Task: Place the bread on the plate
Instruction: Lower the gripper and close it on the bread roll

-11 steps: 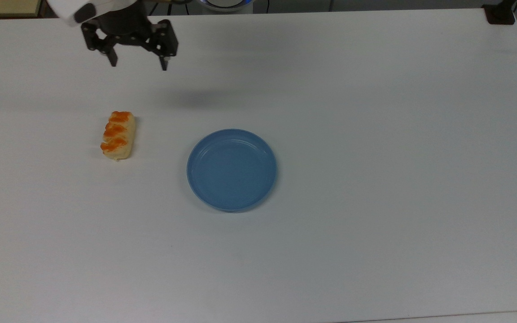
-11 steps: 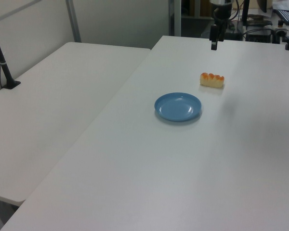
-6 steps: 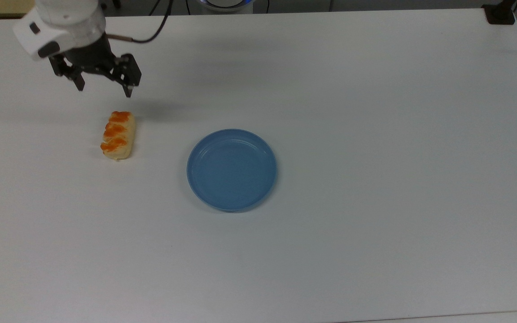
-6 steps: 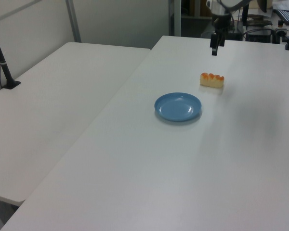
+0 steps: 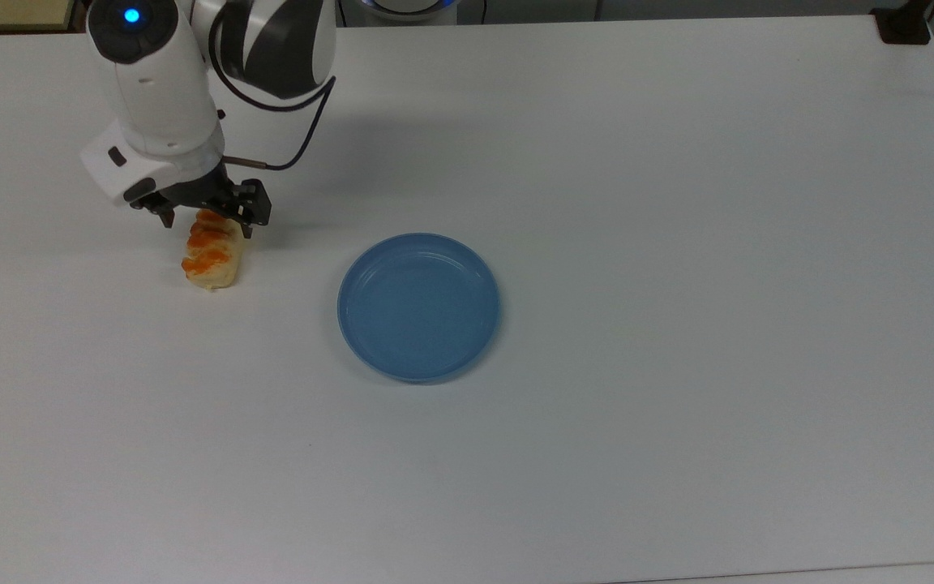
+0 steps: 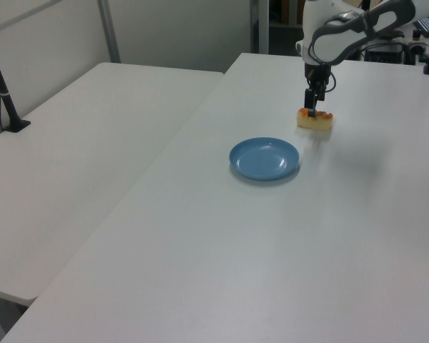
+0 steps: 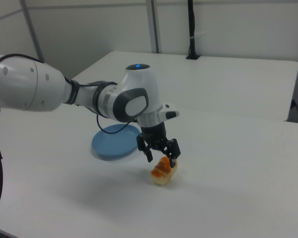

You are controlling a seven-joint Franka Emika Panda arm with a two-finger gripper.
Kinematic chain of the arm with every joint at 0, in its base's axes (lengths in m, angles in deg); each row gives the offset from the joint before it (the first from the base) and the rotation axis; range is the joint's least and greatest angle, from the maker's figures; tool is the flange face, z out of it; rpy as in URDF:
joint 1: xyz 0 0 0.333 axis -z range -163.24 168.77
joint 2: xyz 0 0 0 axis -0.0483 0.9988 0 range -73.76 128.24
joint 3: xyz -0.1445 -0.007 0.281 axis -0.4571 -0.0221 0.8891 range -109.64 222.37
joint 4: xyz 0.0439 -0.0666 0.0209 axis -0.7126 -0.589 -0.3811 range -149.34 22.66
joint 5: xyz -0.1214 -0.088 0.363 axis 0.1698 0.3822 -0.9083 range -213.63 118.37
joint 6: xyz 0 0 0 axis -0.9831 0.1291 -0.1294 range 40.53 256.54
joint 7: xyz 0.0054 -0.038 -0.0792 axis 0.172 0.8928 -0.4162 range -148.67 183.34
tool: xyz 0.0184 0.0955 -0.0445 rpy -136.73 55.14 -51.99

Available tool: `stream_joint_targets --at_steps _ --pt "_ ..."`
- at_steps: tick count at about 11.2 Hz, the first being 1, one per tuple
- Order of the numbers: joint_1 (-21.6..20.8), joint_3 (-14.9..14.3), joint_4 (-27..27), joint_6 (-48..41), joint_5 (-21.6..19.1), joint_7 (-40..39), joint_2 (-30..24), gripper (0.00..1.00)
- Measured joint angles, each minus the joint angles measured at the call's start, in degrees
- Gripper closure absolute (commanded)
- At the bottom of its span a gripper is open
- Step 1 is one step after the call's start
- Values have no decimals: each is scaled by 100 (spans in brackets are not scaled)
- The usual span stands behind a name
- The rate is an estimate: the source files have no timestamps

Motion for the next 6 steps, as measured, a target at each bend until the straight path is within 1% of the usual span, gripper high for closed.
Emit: stream_joint_targets --at_steps 1,2,3,4,5,6 --pt "-1 0 -7 37 19 0 85 0" --pt "-5 0 -15 40 25 0 132 14" --pt "-10 0 -47 95 27 -1 161 40" --pt "-12 0 -133 234 29 -3 168 59" --pt "-13 0 -228 353 57 -4 170 73" --pt "-17 0 -293 415 90 -4 173 76"
